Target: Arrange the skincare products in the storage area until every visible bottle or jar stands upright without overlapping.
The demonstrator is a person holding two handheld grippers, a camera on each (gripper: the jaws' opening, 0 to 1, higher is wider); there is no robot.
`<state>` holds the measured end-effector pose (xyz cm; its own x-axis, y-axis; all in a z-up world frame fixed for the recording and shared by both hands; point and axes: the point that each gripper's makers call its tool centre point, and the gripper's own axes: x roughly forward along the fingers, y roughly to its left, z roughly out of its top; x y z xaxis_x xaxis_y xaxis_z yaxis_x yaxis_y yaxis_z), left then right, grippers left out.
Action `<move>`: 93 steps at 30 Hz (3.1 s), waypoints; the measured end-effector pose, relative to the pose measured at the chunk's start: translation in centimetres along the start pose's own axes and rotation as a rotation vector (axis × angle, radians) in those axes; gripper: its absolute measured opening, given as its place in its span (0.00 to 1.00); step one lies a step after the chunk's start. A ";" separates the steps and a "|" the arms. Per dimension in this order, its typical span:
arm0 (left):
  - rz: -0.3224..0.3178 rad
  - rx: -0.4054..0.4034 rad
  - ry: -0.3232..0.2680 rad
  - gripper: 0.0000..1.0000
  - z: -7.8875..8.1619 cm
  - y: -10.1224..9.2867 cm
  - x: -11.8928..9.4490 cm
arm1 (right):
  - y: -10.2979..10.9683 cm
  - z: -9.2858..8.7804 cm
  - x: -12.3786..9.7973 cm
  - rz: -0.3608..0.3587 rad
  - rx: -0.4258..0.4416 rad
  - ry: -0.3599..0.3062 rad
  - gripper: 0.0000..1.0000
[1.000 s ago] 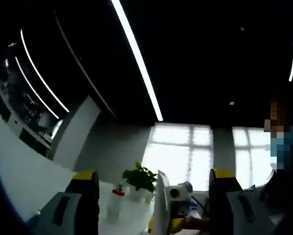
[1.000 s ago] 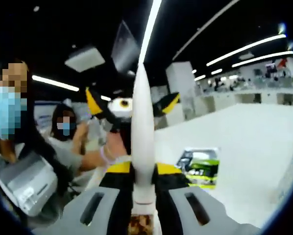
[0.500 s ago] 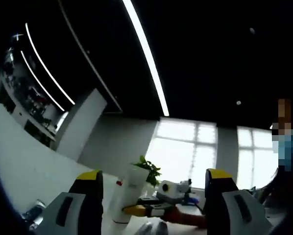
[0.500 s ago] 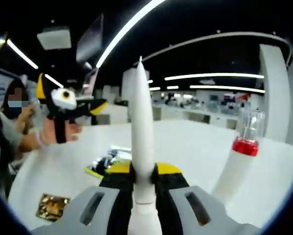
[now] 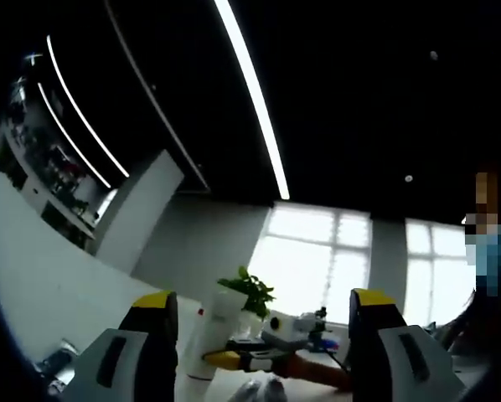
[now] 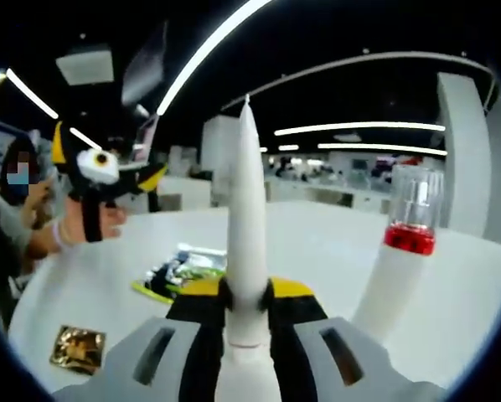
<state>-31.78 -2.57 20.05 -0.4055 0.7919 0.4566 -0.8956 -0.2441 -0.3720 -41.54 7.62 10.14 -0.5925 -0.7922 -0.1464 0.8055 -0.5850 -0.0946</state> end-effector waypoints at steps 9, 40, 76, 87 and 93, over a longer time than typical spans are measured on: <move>0.008 0.001 -0.005 0.86 0.3 0.3 -0.1 | 0.3 -4.6 0.1 0.019 0.001 0.219 0.36; 0.038 0.001 0.018 0.86 -0.6 0.8 0.0 | -2.0 -6.4 0.2 -0.142 0.052 0.377 0.17; 0.074 -0.005 0.030 0.85 -1.1 1.8 -0.2 | -3.9 -7.1 0.4 -0.213 0.147 0.405 0.14; 0.073 -0.008 0.031 0.85 -1.1 1.7 -0.1 | -5.4 -7.1 0.2 -0.275 0.076 0.395 0.00; 0.072 -0.009 0.028 0.85 -1.0 1.7 -0.1 | -4.3 -6.9 0.9 -0.232 0.087 0.390 0.00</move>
<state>-33.09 -2.54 18.53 -0.4630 0.7882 0.4054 -0.8628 -0.2959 -0.4099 -45.51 10.62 3.66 -0.6950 -0.5240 -0.4924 0.6385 -0.7646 -0.0877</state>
